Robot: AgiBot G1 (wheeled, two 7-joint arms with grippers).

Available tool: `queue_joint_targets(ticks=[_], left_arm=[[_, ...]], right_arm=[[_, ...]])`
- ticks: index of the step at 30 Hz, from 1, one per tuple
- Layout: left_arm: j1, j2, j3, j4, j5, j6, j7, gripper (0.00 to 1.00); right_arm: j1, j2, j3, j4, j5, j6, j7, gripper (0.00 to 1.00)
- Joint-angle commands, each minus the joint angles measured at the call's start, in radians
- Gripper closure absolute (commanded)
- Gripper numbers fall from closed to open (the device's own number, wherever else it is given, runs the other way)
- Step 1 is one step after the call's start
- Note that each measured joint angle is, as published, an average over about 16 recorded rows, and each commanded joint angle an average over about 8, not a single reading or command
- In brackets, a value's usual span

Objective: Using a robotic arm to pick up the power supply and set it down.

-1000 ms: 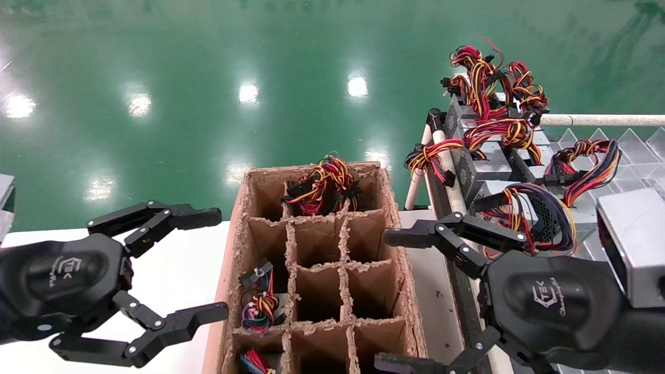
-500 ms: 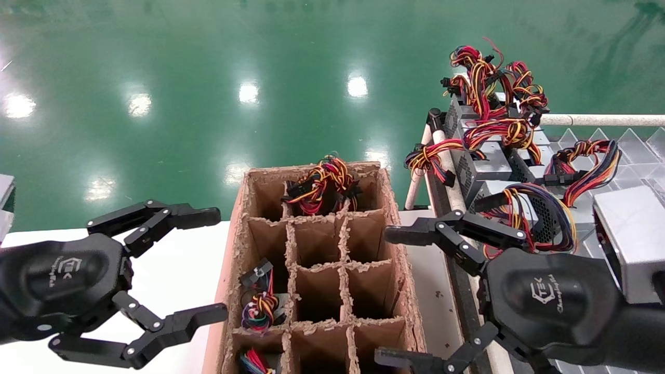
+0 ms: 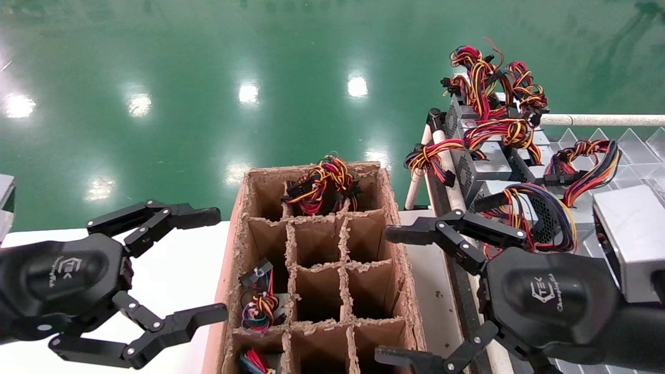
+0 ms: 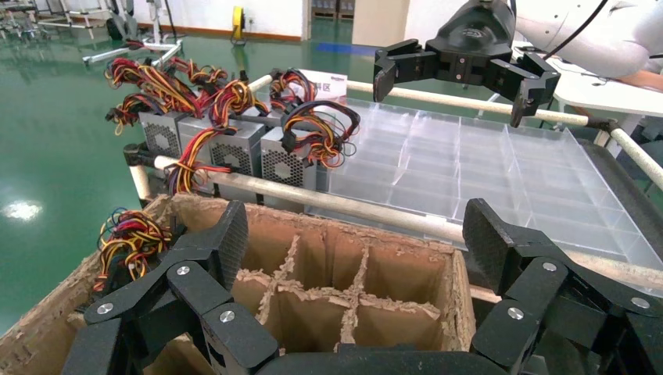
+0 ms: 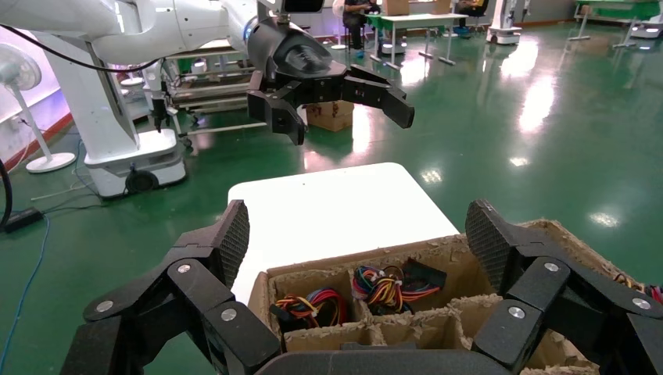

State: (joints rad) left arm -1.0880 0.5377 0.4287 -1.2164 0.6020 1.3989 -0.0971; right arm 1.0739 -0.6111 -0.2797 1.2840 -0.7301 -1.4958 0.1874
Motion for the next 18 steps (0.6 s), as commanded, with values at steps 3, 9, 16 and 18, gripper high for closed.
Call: queue_joint_targets(ticks=[3, 9, 16, 18], left_arm=[[0.0, 0.0, 0.0, 0.0, 0.0, 0.0, 0.0, 0.0], [0.0, 0.0, 0.0, 0.0, 0.0, 0.0, 0.0, 0.0], [0.0, 0.0, 0.0, 0.0, 0.0, 0.0, 0.0, 0.0], [0.0, 0.0, 0.0, 0.0, 0.0, 0.0, 0.0, 0.0]], right_arm=[[0.0, 0.0, 0.0, 0.0, 0.0, 0.0, 0.0, 0.0], [0.001, 0.0, 0.0, 0.0, -0.001, 0.001, 0.0, 0.0], [0.001, 0.0, 0.0, 0.0, -0.001, 0.001, 0.001, 0.0], [0.001, 0.0, 0.0, 0.0, -0.001, 0.001, 0.001, 0.0]])
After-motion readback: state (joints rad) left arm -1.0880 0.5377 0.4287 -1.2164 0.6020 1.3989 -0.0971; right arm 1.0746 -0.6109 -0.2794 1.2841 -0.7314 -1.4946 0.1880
